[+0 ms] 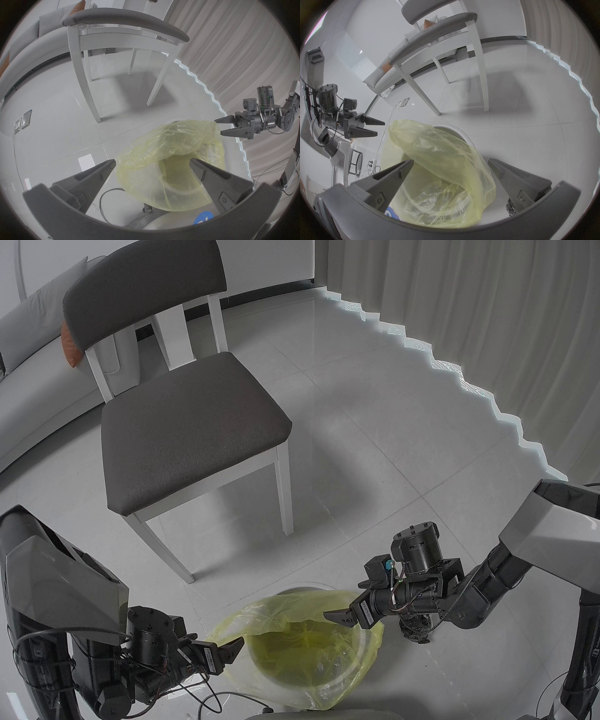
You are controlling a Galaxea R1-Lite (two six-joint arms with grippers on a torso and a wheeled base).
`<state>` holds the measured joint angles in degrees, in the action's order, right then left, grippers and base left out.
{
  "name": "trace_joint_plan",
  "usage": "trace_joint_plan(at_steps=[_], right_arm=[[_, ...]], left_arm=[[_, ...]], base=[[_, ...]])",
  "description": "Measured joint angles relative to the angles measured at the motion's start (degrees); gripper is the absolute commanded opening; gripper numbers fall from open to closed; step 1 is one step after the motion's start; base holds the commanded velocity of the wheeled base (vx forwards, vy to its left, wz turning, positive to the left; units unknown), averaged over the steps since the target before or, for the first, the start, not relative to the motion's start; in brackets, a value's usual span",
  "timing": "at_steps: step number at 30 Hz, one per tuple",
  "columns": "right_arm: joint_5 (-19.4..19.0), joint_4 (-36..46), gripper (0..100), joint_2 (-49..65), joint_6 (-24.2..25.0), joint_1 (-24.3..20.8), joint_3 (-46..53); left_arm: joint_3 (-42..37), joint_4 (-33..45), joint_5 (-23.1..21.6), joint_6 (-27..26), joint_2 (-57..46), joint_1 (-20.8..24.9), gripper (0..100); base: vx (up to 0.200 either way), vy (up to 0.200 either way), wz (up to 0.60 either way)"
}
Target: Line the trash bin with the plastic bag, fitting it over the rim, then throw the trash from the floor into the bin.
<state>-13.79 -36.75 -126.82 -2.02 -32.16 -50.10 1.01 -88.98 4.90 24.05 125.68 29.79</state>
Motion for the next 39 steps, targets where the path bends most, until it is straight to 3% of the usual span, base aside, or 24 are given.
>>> trace_joint_plan(at_steps=[11, 16, 25, 26, 34, 39], right_arm=[[-0.09, -1.07, 100, 3.67, -5.47, -1.41, 3.94], [-0.11, -1.01, 100, 1.46, -6.49, -1.13, 1.71], [-0.49, -0.55, 100, -3.96, -10.15, 0.41, -3.75], [-0.74, -0.63, 0, -4.27, -10.64, 0.61, -3.97], [-2.61, 0.33, 0, -4.38, -10.86, 2.89, -7.12], [-2.93, 6.08, 0, -2.18, -10.81, 4.07, -11.43]], left_arm=[[0.26, 0.00, 0.32, -0.44, -2.67, 0.24, 100], [0.04, 0.02, 3.24, -0.52, -5.64, 1.60, 100], [0.00, 0.02, 3.96, -1.30, -9.81, 2.65, 100], [0.00, 0.02, 3.96, -1.23, -10.06, 2.67, 100], [0.00, 0.02, 3.90, -0.90, -10.86, 2.40, 100], [0.00, 0.00, 3.91, -0.79, -10.97, 2.34, 100]], base=[[0.000, 0.000, 0.00], [0.000, 0.000, 0.00], [0.000, 0.000, 0.00], [0.000, 0.000, 0.00], [0.000, 0.000, 0.00], [0.000, 0.000, 0.00]])
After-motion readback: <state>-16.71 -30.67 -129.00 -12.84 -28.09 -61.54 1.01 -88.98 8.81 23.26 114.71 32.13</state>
